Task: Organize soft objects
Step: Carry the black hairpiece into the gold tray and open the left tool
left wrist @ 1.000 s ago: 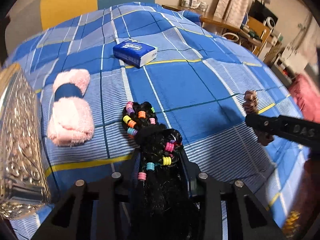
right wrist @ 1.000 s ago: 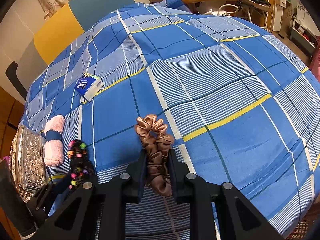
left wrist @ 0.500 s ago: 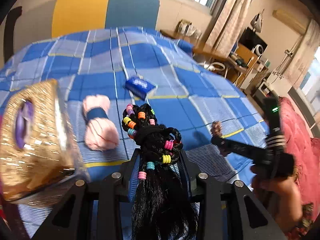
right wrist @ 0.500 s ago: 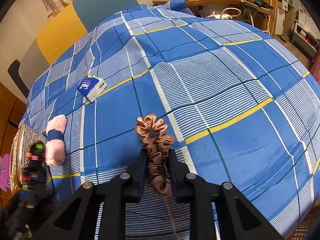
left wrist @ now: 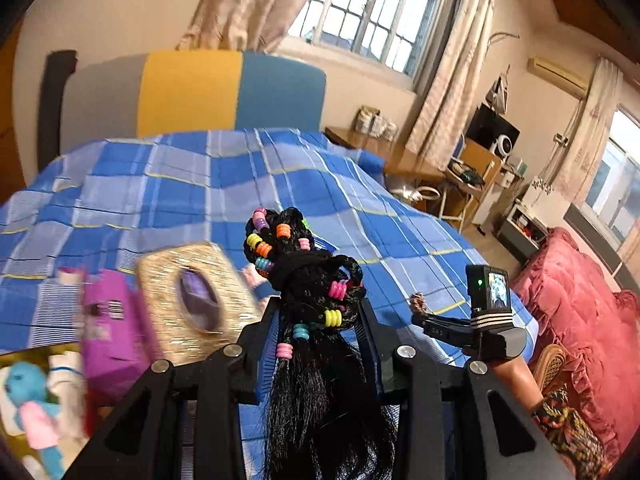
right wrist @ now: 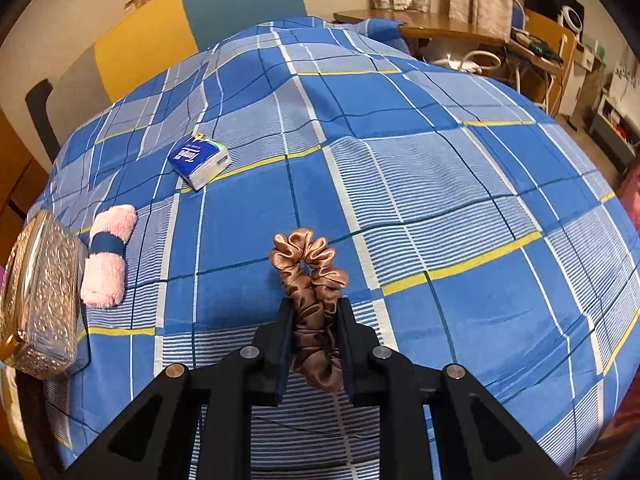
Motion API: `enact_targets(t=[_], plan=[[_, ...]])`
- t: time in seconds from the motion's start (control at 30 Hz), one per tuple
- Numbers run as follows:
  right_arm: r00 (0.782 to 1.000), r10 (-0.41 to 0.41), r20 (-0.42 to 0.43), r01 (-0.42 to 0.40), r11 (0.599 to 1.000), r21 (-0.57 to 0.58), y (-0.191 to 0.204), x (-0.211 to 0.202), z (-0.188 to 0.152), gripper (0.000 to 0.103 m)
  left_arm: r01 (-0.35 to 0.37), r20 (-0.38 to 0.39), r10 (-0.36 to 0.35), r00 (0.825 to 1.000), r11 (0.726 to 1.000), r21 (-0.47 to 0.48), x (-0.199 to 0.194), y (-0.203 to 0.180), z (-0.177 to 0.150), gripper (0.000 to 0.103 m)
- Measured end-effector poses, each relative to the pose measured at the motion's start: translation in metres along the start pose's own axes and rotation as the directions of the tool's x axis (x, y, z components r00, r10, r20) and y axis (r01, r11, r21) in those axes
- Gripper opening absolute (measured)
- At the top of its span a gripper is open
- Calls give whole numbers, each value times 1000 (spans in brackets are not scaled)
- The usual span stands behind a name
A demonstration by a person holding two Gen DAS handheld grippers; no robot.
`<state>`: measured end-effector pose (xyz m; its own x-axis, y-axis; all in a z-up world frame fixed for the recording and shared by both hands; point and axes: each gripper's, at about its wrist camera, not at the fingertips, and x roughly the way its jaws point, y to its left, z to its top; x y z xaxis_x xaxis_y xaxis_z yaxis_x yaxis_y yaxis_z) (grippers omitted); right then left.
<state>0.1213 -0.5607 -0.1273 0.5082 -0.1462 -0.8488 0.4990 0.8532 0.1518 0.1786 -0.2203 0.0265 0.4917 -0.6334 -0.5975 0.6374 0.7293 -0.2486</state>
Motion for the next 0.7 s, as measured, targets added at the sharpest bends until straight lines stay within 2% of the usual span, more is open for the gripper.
enact_targets(t=[0.2, 0.37, 0.53, 0.7], plan=[[1000, -30, 7, 30, 999, -35, 4, 0, -1, 20, -51, 42, 53, 998, 997, -52, -50, 51, -5, 36], [999, -38, 6, 38, 999, -33, 3, 1, -1, 20, -130, 52, 135, 990, 987, -93, -86, 100, -18, 36], [999, -47, 14, 47, 999, -22, 0, -1, -1, 20, -218, 46, 228, 973, 963, -161, -120, 154, -42, 37], [998, -59, 13, 60, 998, -19, -1, 0, -1, 19, -307, 4, 319, 948, 915, -261, -146, 209, -83, 37]])
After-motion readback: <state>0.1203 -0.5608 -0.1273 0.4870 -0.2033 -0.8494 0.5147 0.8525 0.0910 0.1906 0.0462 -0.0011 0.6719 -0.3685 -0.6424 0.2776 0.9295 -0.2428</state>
